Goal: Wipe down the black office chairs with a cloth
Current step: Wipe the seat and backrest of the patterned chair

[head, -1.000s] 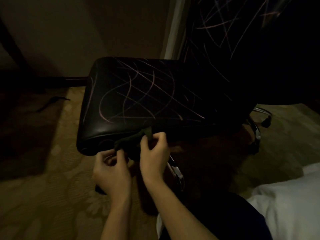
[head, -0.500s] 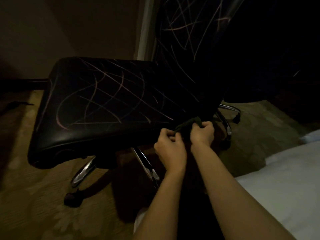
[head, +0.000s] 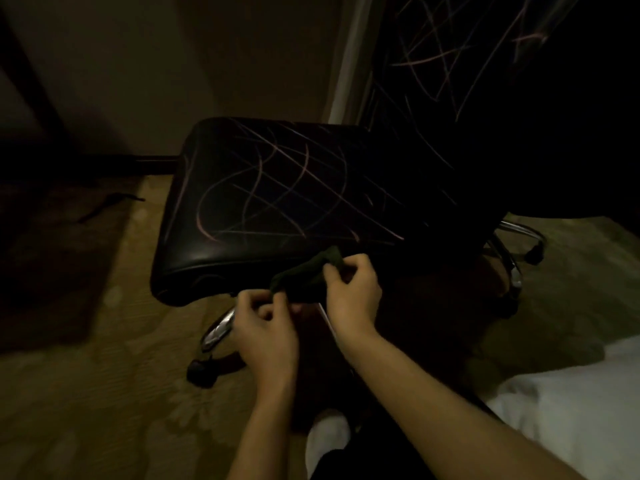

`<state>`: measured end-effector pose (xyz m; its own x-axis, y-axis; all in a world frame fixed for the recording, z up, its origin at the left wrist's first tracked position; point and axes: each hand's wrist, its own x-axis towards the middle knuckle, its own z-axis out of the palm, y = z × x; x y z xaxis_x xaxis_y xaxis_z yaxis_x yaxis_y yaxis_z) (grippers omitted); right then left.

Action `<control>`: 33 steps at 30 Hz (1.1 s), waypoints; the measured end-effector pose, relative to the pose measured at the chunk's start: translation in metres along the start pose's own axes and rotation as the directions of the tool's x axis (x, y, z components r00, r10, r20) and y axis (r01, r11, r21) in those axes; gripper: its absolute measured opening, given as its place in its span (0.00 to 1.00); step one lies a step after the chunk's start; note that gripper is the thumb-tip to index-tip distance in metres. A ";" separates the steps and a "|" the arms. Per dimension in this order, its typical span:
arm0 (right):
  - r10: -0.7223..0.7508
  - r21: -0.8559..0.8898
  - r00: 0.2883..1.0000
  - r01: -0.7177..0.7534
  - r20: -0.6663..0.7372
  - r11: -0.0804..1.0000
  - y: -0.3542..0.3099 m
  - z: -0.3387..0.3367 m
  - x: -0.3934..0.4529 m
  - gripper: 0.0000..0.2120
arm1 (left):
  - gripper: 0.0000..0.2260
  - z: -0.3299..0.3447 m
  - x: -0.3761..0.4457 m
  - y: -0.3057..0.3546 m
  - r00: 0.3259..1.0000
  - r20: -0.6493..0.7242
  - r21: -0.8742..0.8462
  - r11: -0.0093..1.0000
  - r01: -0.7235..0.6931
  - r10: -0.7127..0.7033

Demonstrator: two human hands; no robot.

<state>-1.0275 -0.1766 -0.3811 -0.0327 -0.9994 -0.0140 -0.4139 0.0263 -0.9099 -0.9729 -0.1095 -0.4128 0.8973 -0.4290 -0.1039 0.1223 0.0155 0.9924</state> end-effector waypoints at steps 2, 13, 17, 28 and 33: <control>0.002 0.053 0.999 -0.004 0.039 0.999 -0.007 0.028 -0.021 0.05 | 0.06 -0.027 0.015 0.003 0.998 -0.055 -0.035 0.999 0.002 -0.004; -0.023 0.182 0.987 -0.006 0.160 0.983 -0.045 0.125 -0.099 0.05 | 0.04 -0.113 0.090 0.016 0.967 -0.250 0.031 0.999 -0.039 0.046; -0.038 0.205 0.999 0.034 0.017 0.978 -0.033 0.100 -0.076 0.04 | 0.03 -0.078 0.068 0.017 0.960 -0.238 0.108 0.986 -0.124 0.147; 0.011 0.222 0.984 0.030 -0.180 0.974 -0.003 0.053 -0.042 0.05 | 0.05 -0.027 0.019 0.001 0.990 -0.100 0.012 0.995 -0.094 0.095; -0.001 0.323 0.999 -0.009 0.032 0.947 -0.018 0.118 -0.092 0.05 | 0.04 -0.098 0.067 -0.001 0.966 -0.246 0.040 0.996 -0.078 0.085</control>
<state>-0.9099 -0.0882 -0.4118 -0.0028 -0.9996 -0.0264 -0.0981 0.0266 -0.9948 -0.8708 -0.0500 -0.4269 0.9810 -0.1912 -0.0319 0.0349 0.0123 0.9993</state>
